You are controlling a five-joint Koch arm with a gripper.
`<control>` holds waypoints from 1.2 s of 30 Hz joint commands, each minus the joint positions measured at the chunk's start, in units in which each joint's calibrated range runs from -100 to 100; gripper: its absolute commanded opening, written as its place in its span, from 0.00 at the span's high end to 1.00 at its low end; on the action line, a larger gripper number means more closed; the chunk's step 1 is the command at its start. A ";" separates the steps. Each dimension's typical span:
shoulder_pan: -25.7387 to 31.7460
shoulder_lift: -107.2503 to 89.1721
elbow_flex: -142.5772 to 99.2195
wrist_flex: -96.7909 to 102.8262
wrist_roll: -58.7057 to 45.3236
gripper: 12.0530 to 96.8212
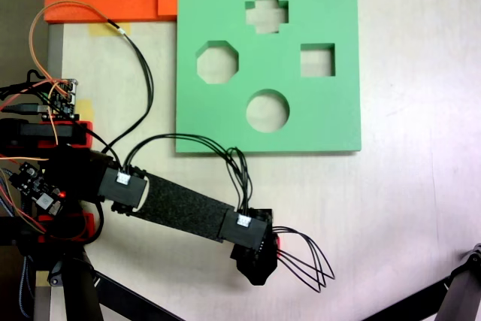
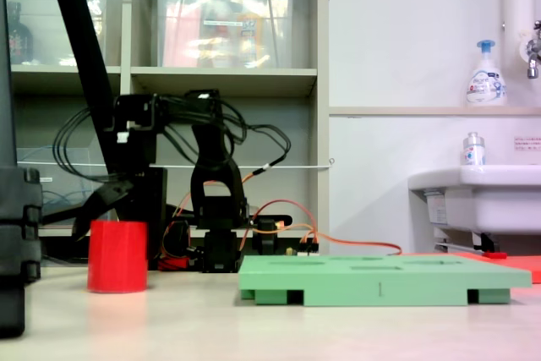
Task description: Put the octagonal pillar block into the corresponding hole
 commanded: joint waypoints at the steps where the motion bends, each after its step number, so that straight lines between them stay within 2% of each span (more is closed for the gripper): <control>1: 0.88 -4.55 -0.53 -5.95 0.44 0.59; 18: 9.04 -43.10 -0.43 -10.77 11.67 0.59; 26: 19.29 -46.73 -0.43 -10.77 20.32 0.59; 36: 32.38 -41.28 -0.53 -4.70 30.09 0.60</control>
